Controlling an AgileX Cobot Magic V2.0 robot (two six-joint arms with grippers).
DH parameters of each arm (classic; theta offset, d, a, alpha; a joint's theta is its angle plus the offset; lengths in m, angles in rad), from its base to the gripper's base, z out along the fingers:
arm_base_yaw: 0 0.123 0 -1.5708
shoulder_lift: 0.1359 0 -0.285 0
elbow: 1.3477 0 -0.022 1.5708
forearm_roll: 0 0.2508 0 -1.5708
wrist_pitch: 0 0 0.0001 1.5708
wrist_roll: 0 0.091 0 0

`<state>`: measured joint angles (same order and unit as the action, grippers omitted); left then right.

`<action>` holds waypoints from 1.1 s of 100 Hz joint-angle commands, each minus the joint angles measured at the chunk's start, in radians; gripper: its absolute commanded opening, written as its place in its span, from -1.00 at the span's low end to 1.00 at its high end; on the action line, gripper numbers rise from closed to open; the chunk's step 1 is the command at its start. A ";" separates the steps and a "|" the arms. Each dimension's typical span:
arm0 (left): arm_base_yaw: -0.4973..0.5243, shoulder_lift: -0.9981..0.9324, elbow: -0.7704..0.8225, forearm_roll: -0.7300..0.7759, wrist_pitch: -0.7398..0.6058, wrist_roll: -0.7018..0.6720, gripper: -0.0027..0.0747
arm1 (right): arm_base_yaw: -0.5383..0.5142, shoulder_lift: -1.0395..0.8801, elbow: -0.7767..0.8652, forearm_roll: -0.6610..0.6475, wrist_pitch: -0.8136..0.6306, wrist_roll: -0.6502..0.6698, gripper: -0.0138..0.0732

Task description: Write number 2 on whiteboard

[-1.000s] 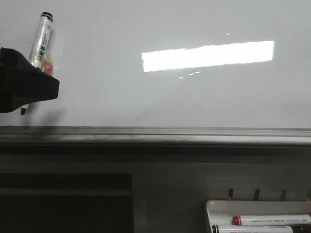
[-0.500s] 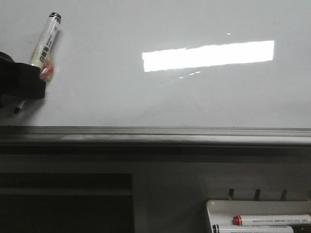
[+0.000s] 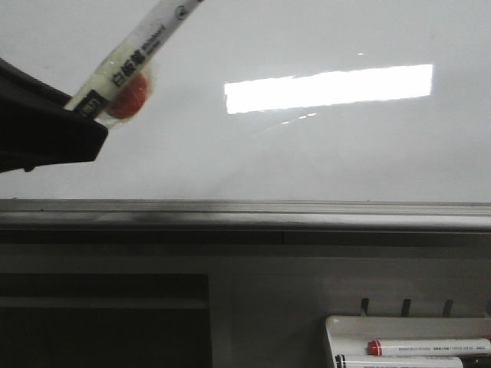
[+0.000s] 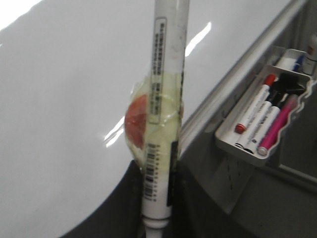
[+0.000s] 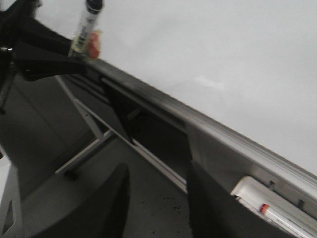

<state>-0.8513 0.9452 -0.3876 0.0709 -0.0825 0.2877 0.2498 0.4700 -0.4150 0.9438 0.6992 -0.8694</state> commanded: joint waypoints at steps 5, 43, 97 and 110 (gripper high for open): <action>-0.088 -0.006 -0.027 0.068 -0.064 -0.003 -0.98 | 0.148 0.057 -0.037 0.074 -0.067 -0.117 0.09; -0.163 -0.006 -0.027 0.176 -0.028 0.001 -0.98 | 0.423 0.282 -0.136 0.074 -0.273 -0.215 0.10; -0.161 -0.002 -0.027 0.176 -0.028 0.001 -0.98 | 0.598 0.571 -0.270 0.074 -0.402 -0.262 -0.06; -0.161 -0.002 -0.027 0.176 -0.028 0.001 -0.98 | 0.598 0.573 -0.270 0.074 -0.411 -0.262 -0.64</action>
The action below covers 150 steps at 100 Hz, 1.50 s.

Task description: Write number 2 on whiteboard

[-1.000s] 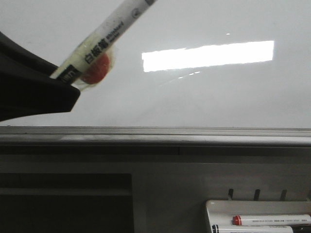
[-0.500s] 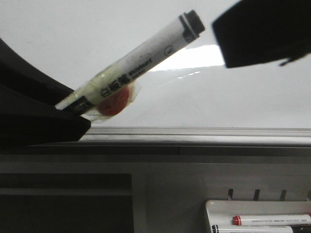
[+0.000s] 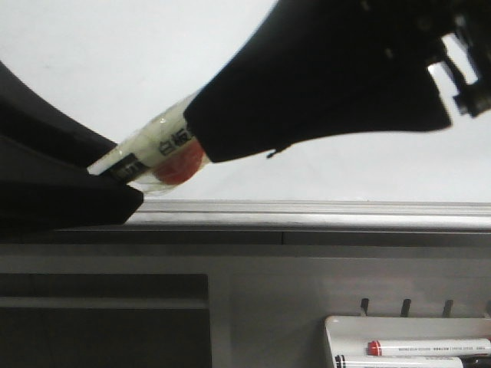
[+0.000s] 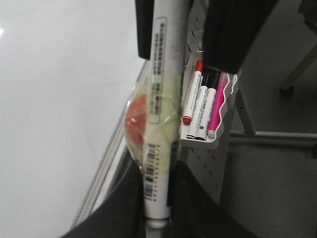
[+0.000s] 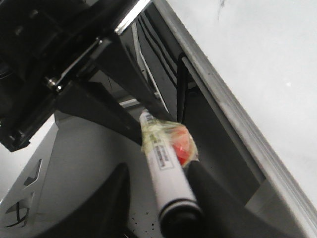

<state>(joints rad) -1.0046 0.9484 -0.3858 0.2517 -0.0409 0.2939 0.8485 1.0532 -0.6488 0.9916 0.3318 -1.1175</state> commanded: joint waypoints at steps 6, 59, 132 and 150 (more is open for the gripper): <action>-0.008 -0.006 -0.029 -0.005 -0.070 -0.005 -0.98 | 0.000 -0.010 -0.036 0.026 -0.046 -0.014 -0.86; -0.008 -0.176 -0.029 -0.083 0.081 -0.044 0.25 | 0.000 -0.010 -0.036 0.033 -0.051 -0.014 -0.85; -0.008 -0.594 -0.031 -0.180 0.216 -0.051 -0.93 | 0.000 -0.038 -0.036 0.033 -0.081 -0.014 -0.85; -0.007 -0.649 -0.055 -0.184 0.239 -0.108 -0.99 | 0.000 -0.038 -0.036 0.033 -0.081 -0.014 -0.85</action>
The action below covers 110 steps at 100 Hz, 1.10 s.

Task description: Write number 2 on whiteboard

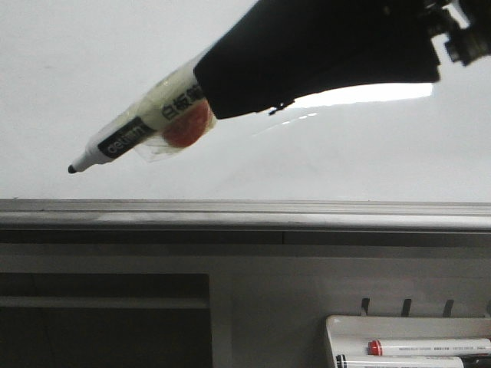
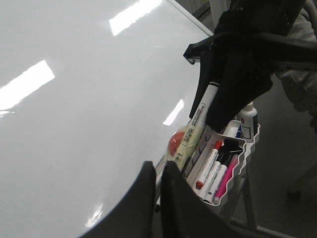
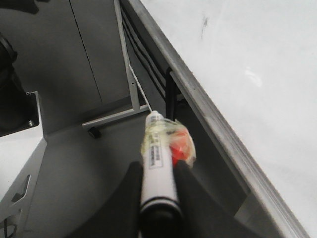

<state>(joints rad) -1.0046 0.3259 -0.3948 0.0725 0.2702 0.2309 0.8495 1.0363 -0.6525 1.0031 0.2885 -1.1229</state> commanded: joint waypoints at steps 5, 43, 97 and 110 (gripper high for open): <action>0.000 -0.065 -0.046 -0.001 -0.074 -0.055 -0.99 | -0.001 -0.021 -0.032 0.022 -0.040 -0.009 -0.85; 0.281 -0.231 -0.046 0.125 0.056 -0.175 -0.98 | -0.001 -0.021 -0.032 0.022 -0.070 -0.009 -0.85; 0.373 -0.231 -0.046 0.120 0.053 -0.175 -0.98 | -0.001 -0.021 -0.032 0.022 -0.066 -0.009 -0.85; 0.373 -0.231 -0.046 0.120 0.053 -0.175 -0.98 | -0.001 -0.021 -0.032 0.020 -0.059 -0.009 -0.85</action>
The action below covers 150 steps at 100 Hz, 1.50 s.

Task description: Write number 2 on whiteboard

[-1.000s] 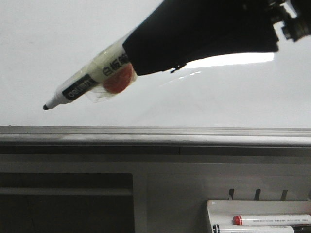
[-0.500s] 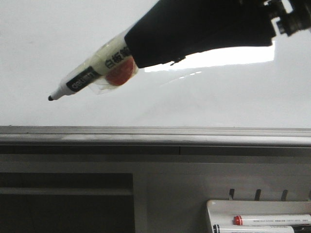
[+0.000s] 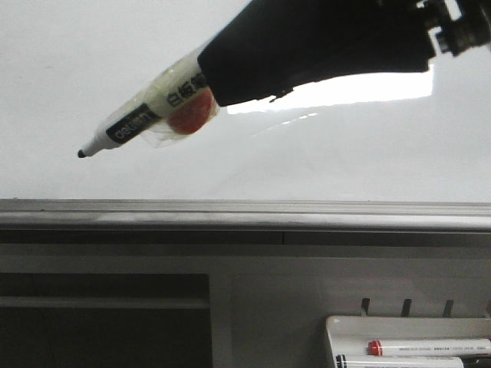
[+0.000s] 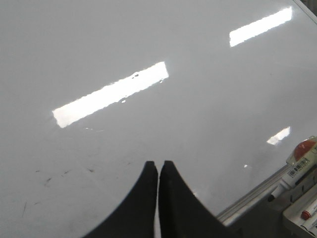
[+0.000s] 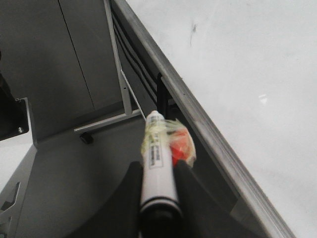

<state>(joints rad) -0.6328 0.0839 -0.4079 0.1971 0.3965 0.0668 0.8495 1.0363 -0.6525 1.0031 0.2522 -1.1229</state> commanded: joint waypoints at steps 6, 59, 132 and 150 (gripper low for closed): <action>0.001 0.011 -0.033 -0.004 -0.073 -0.011 -0.98 | -0.001 -0.021 -0.032 0.020 -0.023 -0.009 -0.85; 0.001 0.011 -0.031 -0.004 -0.073 -0.011 -0.98 | 0.134 -0.059 0.120 -0.759 -0.430 0.831 -0.85; 0.001 0.011 -0.031 -0.004 -0.071 -0.011 -0.98 | 0.108 -0.061 0.120 -0.741 -0.528 0.826 -0.85; 0.001 0.011 -0.031 0.006 -0.098 -0.011 -0.98 | 0.004 -0.050 0.104 -0.659 -0.491 0.826 -0.85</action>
<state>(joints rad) -0.6315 0.0839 -0.4079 0.2008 0.3967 0.0668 0.9072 0.9930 -0.5044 0.3244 -0.1782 -0.2953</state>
